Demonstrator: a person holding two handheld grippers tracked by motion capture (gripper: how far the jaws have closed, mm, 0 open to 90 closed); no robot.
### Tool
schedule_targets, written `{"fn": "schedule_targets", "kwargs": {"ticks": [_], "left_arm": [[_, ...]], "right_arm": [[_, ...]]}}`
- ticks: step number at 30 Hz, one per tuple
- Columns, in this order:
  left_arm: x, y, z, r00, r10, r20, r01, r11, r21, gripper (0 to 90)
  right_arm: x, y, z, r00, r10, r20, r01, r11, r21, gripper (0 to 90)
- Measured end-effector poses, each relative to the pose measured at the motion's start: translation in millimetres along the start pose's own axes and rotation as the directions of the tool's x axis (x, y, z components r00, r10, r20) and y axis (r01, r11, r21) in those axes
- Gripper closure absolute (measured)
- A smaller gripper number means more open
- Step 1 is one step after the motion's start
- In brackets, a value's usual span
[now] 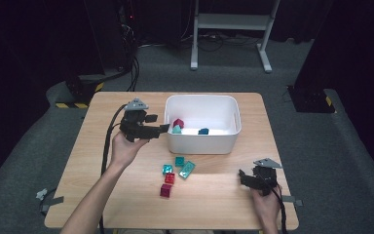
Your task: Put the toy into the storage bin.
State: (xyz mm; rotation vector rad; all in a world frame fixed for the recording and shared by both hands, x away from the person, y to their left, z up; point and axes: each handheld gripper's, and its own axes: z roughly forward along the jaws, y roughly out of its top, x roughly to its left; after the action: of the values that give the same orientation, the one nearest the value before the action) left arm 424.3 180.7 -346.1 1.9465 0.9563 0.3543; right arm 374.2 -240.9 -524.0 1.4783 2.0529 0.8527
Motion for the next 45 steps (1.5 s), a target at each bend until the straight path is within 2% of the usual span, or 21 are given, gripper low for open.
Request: {"fn": "schedule_targets", "kwargs": {"ticks": [3, 12, 17, 21, 25, 31, 39, 45], "left_arm": [[0.1, -10.2, -5.7, 0.9998, -0.020, 0.007, 0.020, 0.9998, 0.000, 35.1], [-1.5, -38.6, -18.6, 0.9996, -0.025, -0.016, 0.025, 0.9996, 0.012, 35.1], [-3.5, -51.4, -20.7, 0.9990, -0.038, -0.023, 0.038, 0.9992, 0.012, 35.2], [-5.8, -61.1, -18.9, 0.9985, -0.053, -0.013, 0.053, 0.9984, 0.020, 35.3], [-7.7, -72.9, -12.0, 0.9974, -0.071, -0.008, 0.071, 0.9968, 0.037, 35.5], [-11.1, -86.0, 2.3, 0.9969, -0.077, -0.018, 0.078, 0.9943, 0.072, 35.6], [-16.7, -100.8, 26.5, 0.9967, -0.068, -0.045, 0.073, 0.9896, 0.124, 35.8], [-20.9, -110.3, 44.3, 0.9956, -0.069, -0.064, 0.079, 0.9828, 0.167, 36.1]], "right_arm": [[0.1, 0.1, 0.1, 1.0000, 0.000, 0.000, 0.000, 1.000, 0.000, 19.4], [0.1, 0.1, 0.1, 1.0000, 0.001, -0.001, -0.001, 1.000, 0.000, 19.4], [0.1, 0.2, 0.2, 1.0000, 0.000, 0.000, 0.000, 1.000, 0.000, 19.4], [0.1, 0.2, 0.2, 1.0000, 0.001, -0.001, -0.001, 1.000, 0.000, 19.4], [0.1, 0.2, 0.2, 1.0000, 0.000, 0.000, 0.000, 1.000, 0.000, 19.4], [0.2, 0.2, 0.2, 1.0000, 0.001, -0.001, -0.001, 1.000, 0.000, 19.4], [0.2, 0.1, 0.1, 1.0000, 0.000, 0.000, 0.000, 1.000, 0.000, 19.4], [0.3, 0.1, 0.1, 1.0000, -0.001, 0.000, 0.001, 1.000, 0.000, 19.5]]}}
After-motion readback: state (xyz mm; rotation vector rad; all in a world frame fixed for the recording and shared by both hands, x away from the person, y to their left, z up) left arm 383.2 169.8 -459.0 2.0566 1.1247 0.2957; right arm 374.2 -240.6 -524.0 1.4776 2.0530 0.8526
